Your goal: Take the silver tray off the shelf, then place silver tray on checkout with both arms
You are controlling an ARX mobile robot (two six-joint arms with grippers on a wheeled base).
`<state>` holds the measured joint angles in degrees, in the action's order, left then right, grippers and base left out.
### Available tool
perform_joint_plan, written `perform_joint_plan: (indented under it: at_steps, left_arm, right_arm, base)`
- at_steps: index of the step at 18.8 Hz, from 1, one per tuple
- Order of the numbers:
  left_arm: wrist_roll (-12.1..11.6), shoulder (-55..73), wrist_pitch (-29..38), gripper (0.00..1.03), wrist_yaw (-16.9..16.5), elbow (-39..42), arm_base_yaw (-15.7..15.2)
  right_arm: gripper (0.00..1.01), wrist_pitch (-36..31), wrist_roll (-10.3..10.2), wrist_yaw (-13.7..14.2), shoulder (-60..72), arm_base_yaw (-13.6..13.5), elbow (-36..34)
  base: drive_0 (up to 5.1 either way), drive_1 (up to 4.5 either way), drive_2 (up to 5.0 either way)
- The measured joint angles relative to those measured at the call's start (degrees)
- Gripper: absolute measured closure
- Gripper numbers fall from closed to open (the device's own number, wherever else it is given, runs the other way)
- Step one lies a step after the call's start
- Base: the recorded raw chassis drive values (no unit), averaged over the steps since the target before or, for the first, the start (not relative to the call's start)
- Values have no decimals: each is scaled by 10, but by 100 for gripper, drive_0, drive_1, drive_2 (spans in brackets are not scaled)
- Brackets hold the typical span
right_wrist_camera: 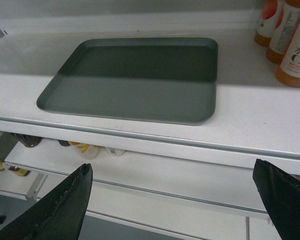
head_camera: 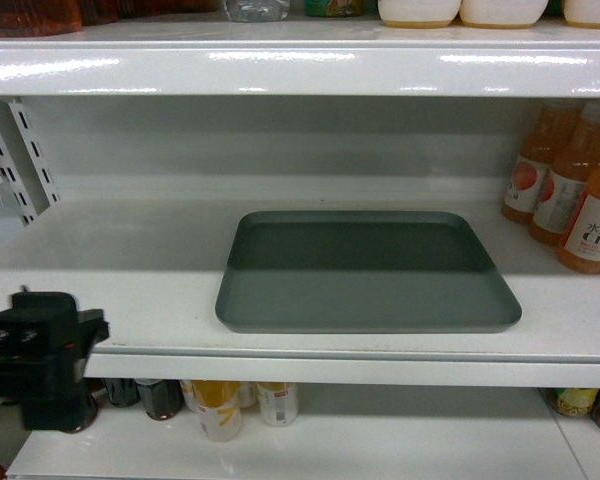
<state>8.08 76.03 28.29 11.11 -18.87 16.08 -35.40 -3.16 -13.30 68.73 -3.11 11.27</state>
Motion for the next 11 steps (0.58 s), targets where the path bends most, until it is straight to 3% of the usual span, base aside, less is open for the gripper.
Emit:
perform_joint_plan:
  at_steps: [3, 6, 11]
  left_arm:
    - [25, 178, 43, 5, -17, -90, 2]
    - [38, 299, 53, 5, -19, -175, 3]
    - [44, 438, 22, 5, -13, -315, 0]
  right_arm:
    - [3, -71, -32, -2, 189, -7, 67]
    - [3, -79, -86, -5, 301, -11, 134]
    - [3, -59, -136, 15, 439, -18, 278]
  base:
    - [0, 0, 0]
    - [0, 0, 0]
    - [0, 0, 0]
